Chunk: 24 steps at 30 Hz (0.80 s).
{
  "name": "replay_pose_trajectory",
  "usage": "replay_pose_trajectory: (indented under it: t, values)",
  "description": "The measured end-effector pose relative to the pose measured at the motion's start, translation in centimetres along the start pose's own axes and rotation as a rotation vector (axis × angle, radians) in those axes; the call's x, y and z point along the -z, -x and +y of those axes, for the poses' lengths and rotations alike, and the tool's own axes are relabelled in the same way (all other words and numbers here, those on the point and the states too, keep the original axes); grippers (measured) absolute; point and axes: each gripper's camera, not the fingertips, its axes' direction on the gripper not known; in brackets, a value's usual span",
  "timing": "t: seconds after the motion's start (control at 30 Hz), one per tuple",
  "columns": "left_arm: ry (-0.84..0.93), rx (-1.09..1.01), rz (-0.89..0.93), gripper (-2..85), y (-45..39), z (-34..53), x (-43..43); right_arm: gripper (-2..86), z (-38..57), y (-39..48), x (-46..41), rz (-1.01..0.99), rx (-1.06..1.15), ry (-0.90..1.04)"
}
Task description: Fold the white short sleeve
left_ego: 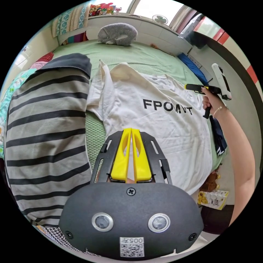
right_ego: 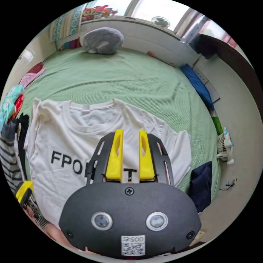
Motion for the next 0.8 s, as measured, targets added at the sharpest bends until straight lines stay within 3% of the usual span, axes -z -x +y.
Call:
replay_pose_trajectory:
  t: [0.3, 0.47, 0.6, 0.8]
  values:
    - [0.052, -0.059, -0.030, -0.6, -4.9, -2.8, -3.1, 2.8, -2.2, -2.0, -5.4, 0.027, -0.077, 0.002]
    - [0.092, -0.110, -0.051, -0.6, -8.0, -4.0, -5.1, -0.6, -2.8, -4.4, -8.8, 0.227, -0.164, 0.076]
    - [0.096, -0.126, -0.117, -0.6, -9.2, -4.4, -5.6, -0.9, -3.2, -6.9, -8.9, 0.121, -0.196, 0.078]
    - [0.102, -0.112, -0.036, -0.6, -10.1, -5.0, -6.3, 1.8, 1.0, -9.4, -3.8, 0.054, -0.084, -0.089]
